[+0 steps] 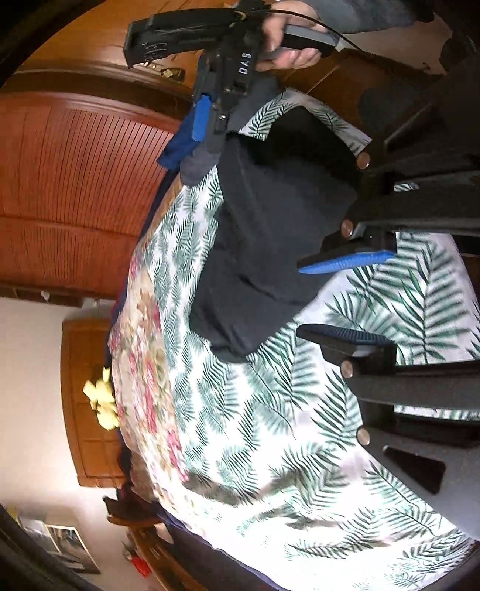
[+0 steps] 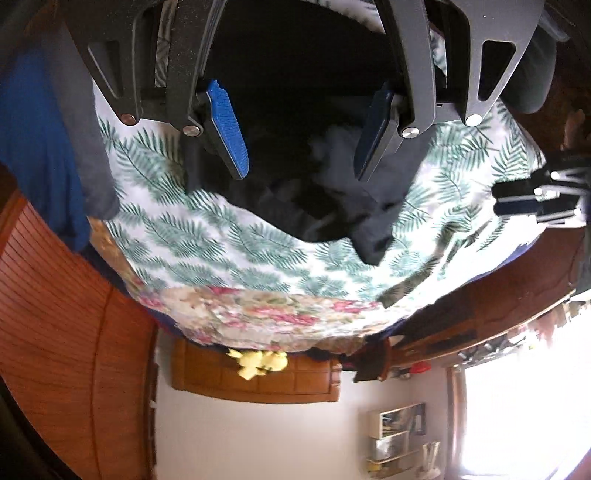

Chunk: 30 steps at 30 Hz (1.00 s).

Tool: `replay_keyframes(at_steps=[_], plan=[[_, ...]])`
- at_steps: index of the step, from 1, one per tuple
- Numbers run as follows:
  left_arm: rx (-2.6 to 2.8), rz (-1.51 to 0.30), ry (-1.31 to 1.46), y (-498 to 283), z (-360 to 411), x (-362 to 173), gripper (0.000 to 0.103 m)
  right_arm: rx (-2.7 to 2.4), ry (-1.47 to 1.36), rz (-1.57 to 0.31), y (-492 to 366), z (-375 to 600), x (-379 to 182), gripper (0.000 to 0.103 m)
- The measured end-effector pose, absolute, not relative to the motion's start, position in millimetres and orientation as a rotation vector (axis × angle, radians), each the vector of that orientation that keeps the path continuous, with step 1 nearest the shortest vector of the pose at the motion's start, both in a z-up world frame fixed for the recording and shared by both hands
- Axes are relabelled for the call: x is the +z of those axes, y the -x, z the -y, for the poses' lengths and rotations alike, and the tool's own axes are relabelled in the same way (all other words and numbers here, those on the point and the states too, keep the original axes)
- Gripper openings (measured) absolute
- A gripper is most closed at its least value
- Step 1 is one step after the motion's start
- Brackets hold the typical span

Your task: Fold large clothes

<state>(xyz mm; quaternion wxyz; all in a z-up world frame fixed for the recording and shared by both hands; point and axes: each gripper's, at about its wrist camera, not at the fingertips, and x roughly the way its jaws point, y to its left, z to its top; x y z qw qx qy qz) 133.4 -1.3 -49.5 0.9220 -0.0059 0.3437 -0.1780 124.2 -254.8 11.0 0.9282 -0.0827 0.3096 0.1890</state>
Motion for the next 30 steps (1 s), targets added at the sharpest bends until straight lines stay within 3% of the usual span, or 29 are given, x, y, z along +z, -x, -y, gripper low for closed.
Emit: replay_keyframes(at_steps=[16,17,18,19,20,22,30], plan=[[-0.309,-0.719,0.05,-121.6,-41.5,-69.5,0.026,0.419,0.089,-0.814,-158.4,236.4,-32.3,0.064],[-0.308,-0.719,0.049,-122.1,-41.5,-69.6,0.026,0.426,0.08,-0.815,-157.0,237.7,-32.7,0.059],[-0.308,-0.72,0.048,-122.0,-41.9,-69.6,0.026,0.44,0.074,-0.813,-154.9,238.4,-32.9,0.041],[-0.308,-0.719,0.044,-122.0,-41.0,-69.9,0.026,0.457,0.075,-0.811,-152.1,238.4,-32.3,0.017],[-0.307,-0.719,0.039,-122.1,-39.6,-70.3,0.026,0.471,0.076,-0.808,-149.9,238.2,-30.8,0.01],[-0.309,-0.72,0.033,-122.4,-37.2,-70.4,0.026,0.501,0.077,-0.777,-139.3,238.7,-25.3,0.005],[-0.337,-0.732,0.024,-127.7,-22.1,-71.2,0.026,0.423,0.08,-0.615,-94.4,264.7,4.4,0.002]])
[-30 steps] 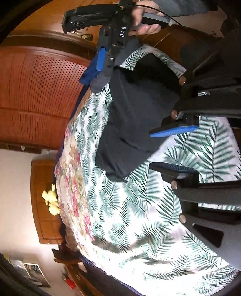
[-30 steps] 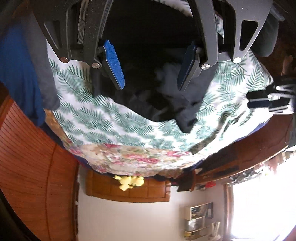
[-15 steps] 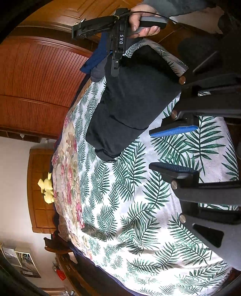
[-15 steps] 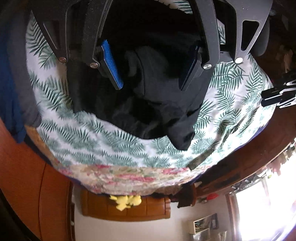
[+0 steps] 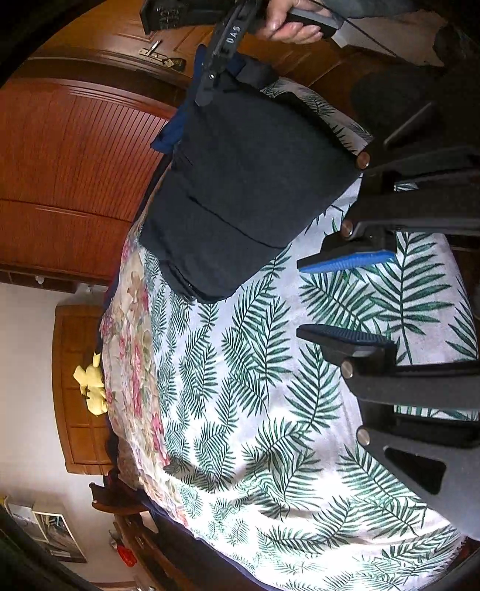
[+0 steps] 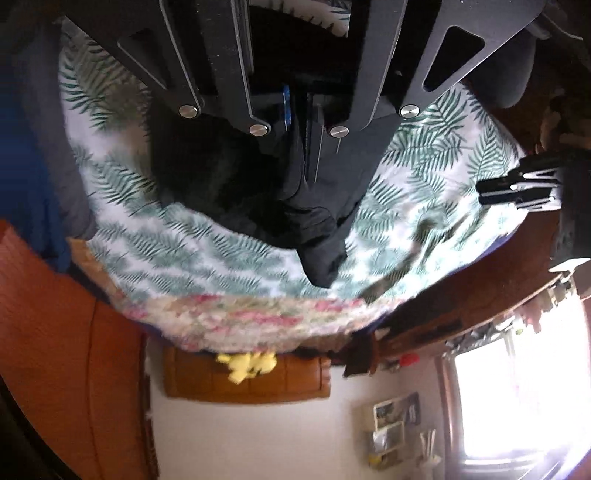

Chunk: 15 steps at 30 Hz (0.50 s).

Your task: Fold large clothes

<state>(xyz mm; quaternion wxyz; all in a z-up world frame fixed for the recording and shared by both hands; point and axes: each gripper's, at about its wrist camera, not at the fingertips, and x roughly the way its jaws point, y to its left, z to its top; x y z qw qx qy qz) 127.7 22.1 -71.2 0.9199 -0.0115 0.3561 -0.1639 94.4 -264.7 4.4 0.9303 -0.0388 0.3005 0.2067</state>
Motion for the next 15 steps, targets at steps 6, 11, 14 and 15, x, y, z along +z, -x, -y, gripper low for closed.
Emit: replay_keyframes(at_steps=[6,11,14,15], plan=[[-0.358,-0.733,0.017,-130.1,-9.9,-71.4,0.026,0.311,0.076,-0.595,-85.8,303.9,6.9,0.002],[-0.366,-0.741,0.009,-131.1,-5.7,-73.9,0.026,0.197,0.106,-0.658,-85.1,335.8,-19.5,0.002],[-0.366,-0.748,0.005,-131.9,-5.1,-75.6,0.026,0.132,0.096,-0.769,-92.8,354.5,-58.2,0.002],[-0.366,-0.751,0.005,-132.1,-5.2,-76.2,0.026,0.121,0.088,-0.795,-94.2,358.5,-68.5,0.002]])
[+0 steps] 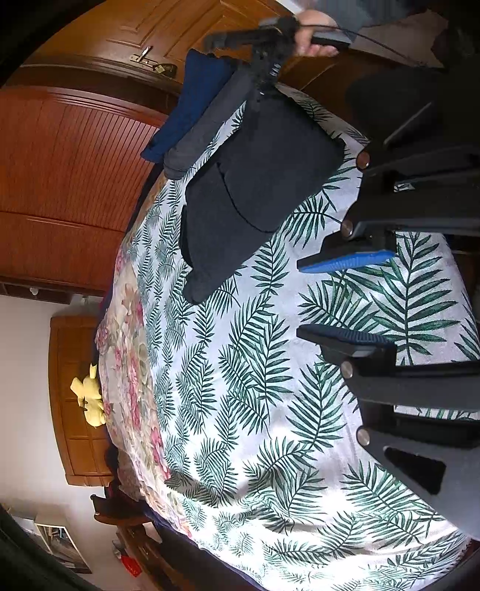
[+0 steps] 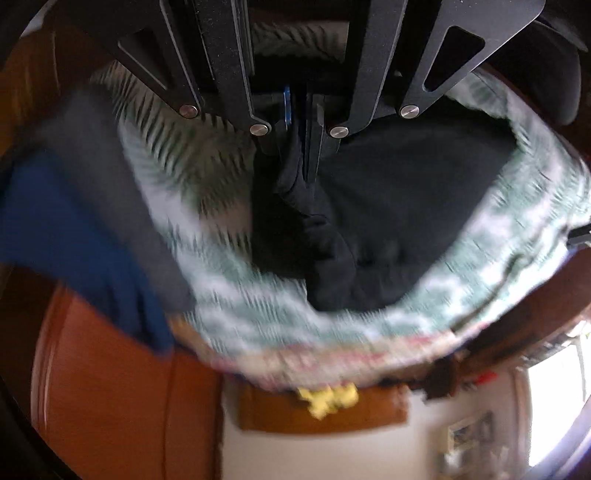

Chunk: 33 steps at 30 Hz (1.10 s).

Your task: Fold large clothes

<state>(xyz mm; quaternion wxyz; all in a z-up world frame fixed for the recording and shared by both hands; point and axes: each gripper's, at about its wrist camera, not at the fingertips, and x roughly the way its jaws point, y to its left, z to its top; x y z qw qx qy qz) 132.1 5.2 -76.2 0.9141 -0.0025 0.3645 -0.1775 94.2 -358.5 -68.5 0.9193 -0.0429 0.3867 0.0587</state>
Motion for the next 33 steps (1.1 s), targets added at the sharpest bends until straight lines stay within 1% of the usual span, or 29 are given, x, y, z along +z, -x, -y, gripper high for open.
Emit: replay_keyframes(at_steps=[1,3,9,10,11,13,15,19,24,29,33], plan=[[-0.365,-0.753,0.005,-132.3,-5.4,-76.4,0.026,0.107,0.08,-0.826,-95.7,362.9,-81.4,0.002],[-0.363,-0.756,0.006,-133.0,-5.6,-77.1,0.026,0.095,0.079,-0.837,-95.3,364.7,-88.8,0.002],[-0.371,-0.754,0.013,-132.5,-3.8,-77.0,0.026,0.092,0.07,-0.833,-99.2,363.3,-77.6,0.003],[-0.372,-0.754,0.013,-132.2,-3.8,-77.6,0.026,0.09,0.062,-0.82,-98.9,364.2,-71.9,0.011],[-0.373,-0.754,0.013,-132.4,-3.5,-77.9,0.026,0.076,0.062,-0.808,-98.3,365.1,-66.6,0.015],[-0.377,-0.756,0.014,-133.1,-2.1,-78.9,0.026,0.046,0.077,-0.787,-99.6,362.8,-54.3,0.038],[-0.382,-0.757,0.013,-133.3,-0.9,-79.4,0.026,0.064,0.074,-0.769,-100.3,360.8,-44.5,0.043],[-0.389,-0.757,0.01,-132.3,2.5,-79.5,0.026,0.109,0.089,-0.7,-103.5,344.1,-23.1,0.047],[-0.39,-0.76,0.005,-130.2,6.1,-79.4,0.026,0.212,0.093,-0.685,-117.9,315.7,-16.9,0.048],[-0.39,-0.764,0.006,-130.5,8.7,-81.0,0.026,0.268,0.112,-0.753,-139.6,295.0,-39.6,0.048],[-0.398,-0.769,0.002,-133.5,13.2,-83.6,0.026,0.213,0.154,-0.872,-149.8,299.5,-84.0,0.049]])
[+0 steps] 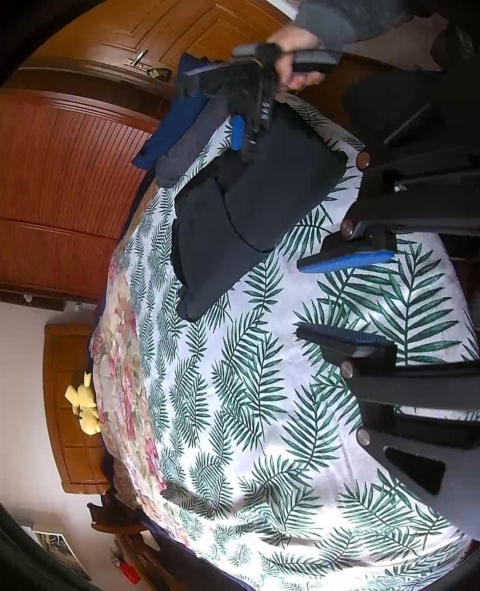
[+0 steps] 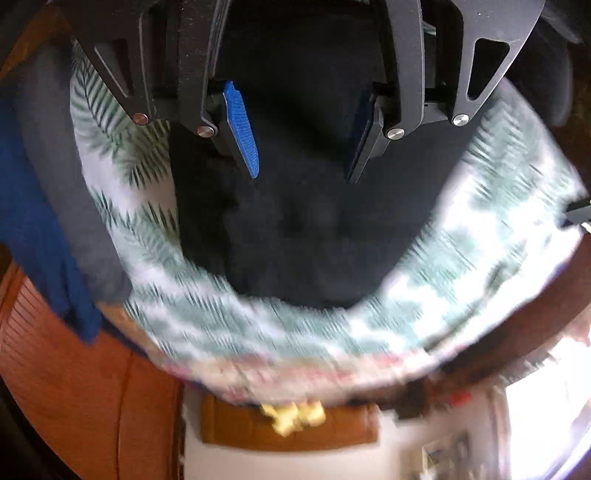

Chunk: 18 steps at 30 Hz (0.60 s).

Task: Fold large clothes
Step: 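Grasp the folded black coat with both grippers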

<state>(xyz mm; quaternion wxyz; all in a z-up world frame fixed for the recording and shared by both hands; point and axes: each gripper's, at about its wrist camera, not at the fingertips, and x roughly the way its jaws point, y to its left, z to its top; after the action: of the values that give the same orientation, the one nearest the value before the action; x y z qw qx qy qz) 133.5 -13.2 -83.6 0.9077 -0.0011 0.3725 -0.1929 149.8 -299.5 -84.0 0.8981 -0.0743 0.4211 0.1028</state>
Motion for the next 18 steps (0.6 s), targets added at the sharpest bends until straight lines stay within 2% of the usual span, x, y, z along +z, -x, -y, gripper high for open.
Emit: replay_keyframes(at_steps=[5,14,16,18], plan=[[-0.441,-0.751,0.003,-153.0,28.8,-84.3,0.027,0.23,-0.01,-0.902,-148.2,335.5,-101.5,0.049],[-0.526,-0.709,-0.062,-216.3,78.7,-83.0,0.031,0.137,0.086,-0.847,-99.8,356.3,-76.4,0.05],[-0.532,-0.709,-0.078,-229.2,87.1,-84.3,0.032,0.119,0.052,-0.822,-90.5,371.7,-73.1,0.057],[-0.534,-0.715,-0.085,-242.3,94.6,-87.3,0.033,0.115,0.028,-0.817,-84.1,384.6,-72.0,0.058]])
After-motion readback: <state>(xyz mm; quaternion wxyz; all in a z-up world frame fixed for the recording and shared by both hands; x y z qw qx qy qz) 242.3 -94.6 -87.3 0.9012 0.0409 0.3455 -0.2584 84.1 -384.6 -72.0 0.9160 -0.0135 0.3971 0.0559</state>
